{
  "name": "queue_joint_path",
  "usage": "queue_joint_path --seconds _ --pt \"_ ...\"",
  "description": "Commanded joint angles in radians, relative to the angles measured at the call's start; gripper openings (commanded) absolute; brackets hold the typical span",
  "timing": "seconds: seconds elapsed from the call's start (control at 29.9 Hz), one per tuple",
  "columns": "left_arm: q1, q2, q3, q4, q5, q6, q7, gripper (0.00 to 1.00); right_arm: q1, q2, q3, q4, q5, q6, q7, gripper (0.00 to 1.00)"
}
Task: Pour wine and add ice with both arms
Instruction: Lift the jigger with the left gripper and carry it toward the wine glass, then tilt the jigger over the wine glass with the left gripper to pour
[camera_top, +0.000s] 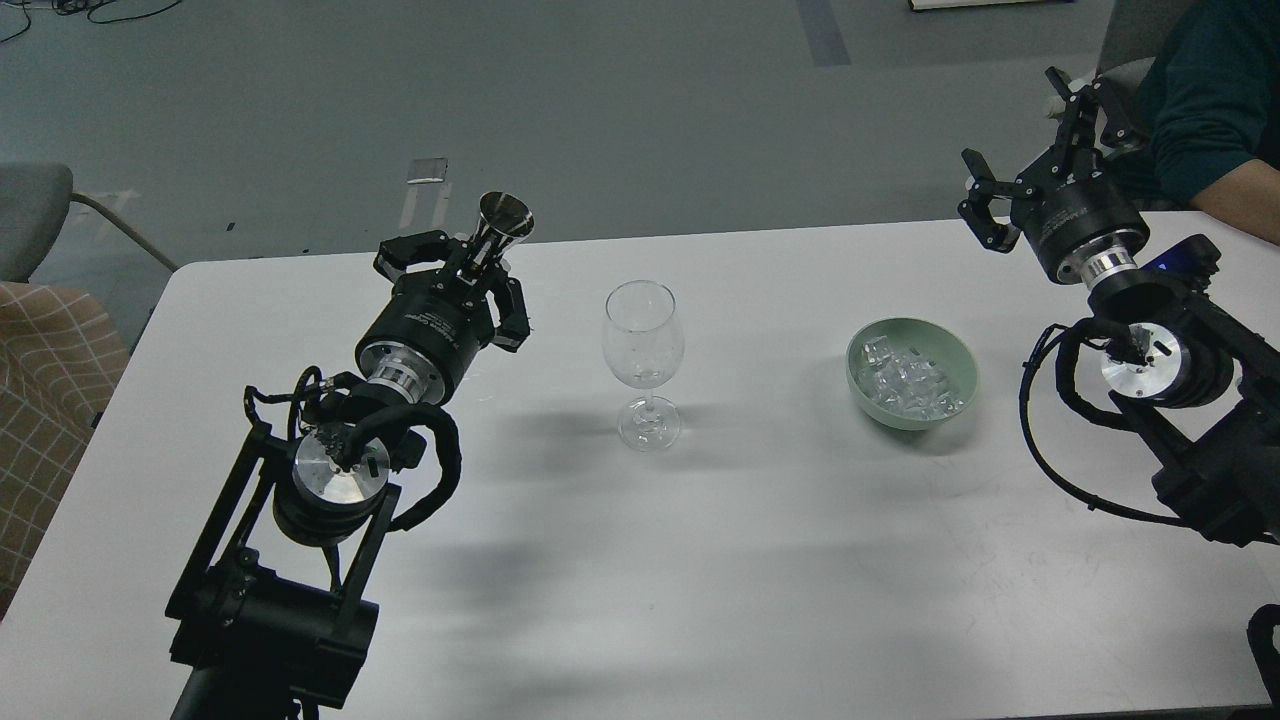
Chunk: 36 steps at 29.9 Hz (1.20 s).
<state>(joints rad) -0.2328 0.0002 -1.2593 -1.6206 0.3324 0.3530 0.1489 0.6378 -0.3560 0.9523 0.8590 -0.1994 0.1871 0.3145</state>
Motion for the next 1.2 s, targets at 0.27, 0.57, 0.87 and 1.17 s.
queue_joint_path --seconds 0.27,0.57,0.87,1.17 --pt "0.01 0.0 0.046 -0.022 0.022 0.011 -0.006 0.0 -0.018 -0.009 0.0 0.02 0.0 -0.006 0.001 1.0" --pt "0.01 0.0 0.081 -0.021 0.145 0.009 0.0 0.0 -0.024 -0.014 0.0 0.026 0.0 -0.006 0.001 1.0" --pt "-0.003 0.0 0.09 -0.021 0.166 0.014 0.009 0.0 -0.024 -0.014 0.0 0.025 0.0 -0.006 0.001 1.0" --pt "-0.005 0.0 0.124 -0.021 0.218 0.014 0.024 0.0 -0.03 -0.014 0.0 0.025 0.0 -0.006 0.003 1.0"
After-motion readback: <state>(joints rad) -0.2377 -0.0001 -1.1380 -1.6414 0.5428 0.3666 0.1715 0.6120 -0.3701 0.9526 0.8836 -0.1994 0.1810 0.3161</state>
